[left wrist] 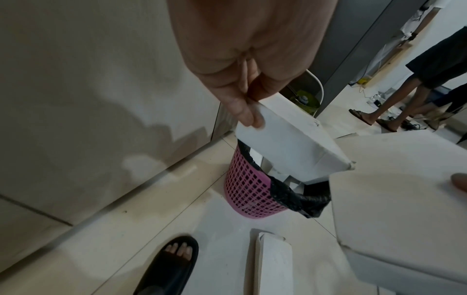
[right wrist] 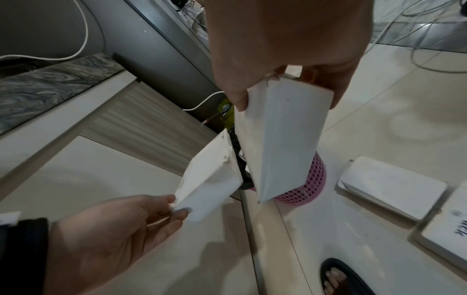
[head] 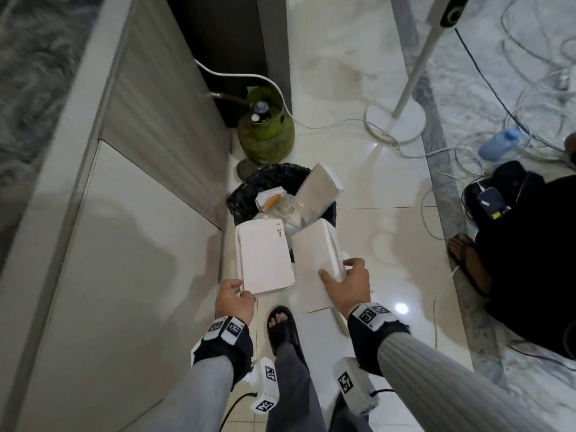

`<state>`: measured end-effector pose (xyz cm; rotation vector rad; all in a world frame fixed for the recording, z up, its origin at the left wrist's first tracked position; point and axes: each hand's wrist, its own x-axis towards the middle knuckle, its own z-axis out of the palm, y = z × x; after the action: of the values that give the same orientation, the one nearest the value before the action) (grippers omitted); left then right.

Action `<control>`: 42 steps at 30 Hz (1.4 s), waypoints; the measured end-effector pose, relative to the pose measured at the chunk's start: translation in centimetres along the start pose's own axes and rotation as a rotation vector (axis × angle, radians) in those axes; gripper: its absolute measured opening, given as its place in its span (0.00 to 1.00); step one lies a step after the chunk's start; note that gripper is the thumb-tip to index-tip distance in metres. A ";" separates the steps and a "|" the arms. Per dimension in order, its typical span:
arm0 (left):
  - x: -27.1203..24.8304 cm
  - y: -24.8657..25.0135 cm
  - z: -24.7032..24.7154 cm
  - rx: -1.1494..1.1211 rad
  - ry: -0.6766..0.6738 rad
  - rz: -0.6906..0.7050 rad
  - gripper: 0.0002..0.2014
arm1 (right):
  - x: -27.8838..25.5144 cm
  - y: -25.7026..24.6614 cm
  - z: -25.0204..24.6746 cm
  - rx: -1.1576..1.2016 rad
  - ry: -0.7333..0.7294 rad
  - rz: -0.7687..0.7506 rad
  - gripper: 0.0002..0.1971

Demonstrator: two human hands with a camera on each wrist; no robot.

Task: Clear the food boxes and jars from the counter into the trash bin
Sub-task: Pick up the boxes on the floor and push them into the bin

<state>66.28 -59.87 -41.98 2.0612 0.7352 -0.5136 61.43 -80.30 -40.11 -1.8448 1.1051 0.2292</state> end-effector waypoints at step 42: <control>7.8 -5.3 22.1 0.758 -0.673 0.126 0.20 | 11.4 21.7 4.1 -0.229 -0.183 0.491 0.27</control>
<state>66.66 -73.55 -61.79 2.3383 -0.0182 -1.4857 52.55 -87.11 -62.30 -1.6759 1.4324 0.8221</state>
